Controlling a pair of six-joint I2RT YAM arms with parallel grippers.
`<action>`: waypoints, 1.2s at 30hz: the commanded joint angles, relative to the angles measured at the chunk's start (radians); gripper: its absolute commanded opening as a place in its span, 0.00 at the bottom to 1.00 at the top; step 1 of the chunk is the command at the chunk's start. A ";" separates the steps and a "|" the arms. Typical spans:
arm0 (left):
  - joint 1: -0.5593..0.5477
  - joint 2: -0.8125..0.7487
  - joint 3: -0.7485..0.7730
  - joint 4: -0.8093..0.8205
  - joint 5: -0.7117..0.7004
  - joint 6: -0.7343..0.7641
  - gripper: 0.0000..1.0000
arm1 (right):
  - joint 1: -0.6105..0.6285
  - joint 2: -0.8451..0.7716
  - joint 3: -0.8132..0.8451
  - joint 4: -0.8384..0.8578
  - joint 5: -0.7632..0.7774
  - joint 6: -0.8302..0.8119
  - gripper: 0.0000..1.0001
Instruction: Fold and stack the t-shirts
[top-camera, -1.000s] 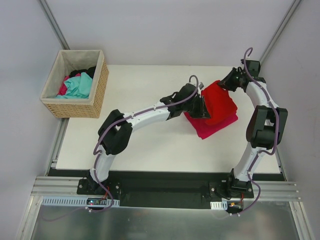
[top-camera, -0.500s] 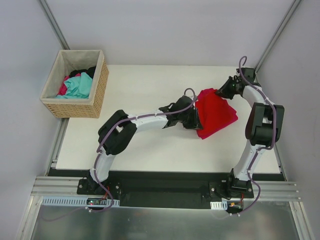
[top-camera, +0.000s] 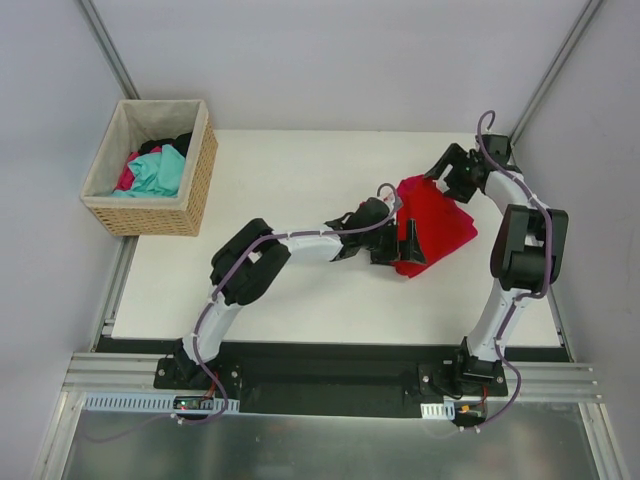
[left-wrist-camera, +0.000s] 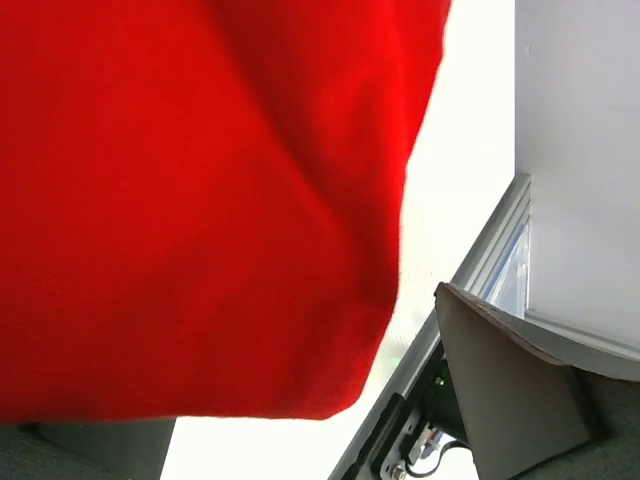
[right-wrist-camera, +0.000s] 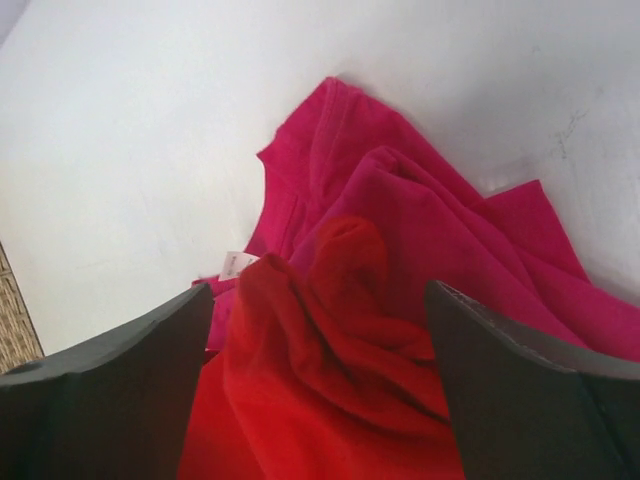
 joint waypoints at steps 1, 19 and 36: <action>-0.005 -0.119 0.061 -0.022 -0.009 0.065 0.99 | 0.021 -0.197 0.061 0.024 0.051 -0.029 0.92; 0.021 -0.469 -0.049 -0.211 -0.081 0.108 0.99 | 0.152 -0.540 -0.270 -0.053 0.149 -0.041 0.96; 0.070 -0.406 -0.027 -0.211 -0.072 0.103 0.99 | 0.106 -0.489 -0.405 -0.001 0.207 -0.020 0.96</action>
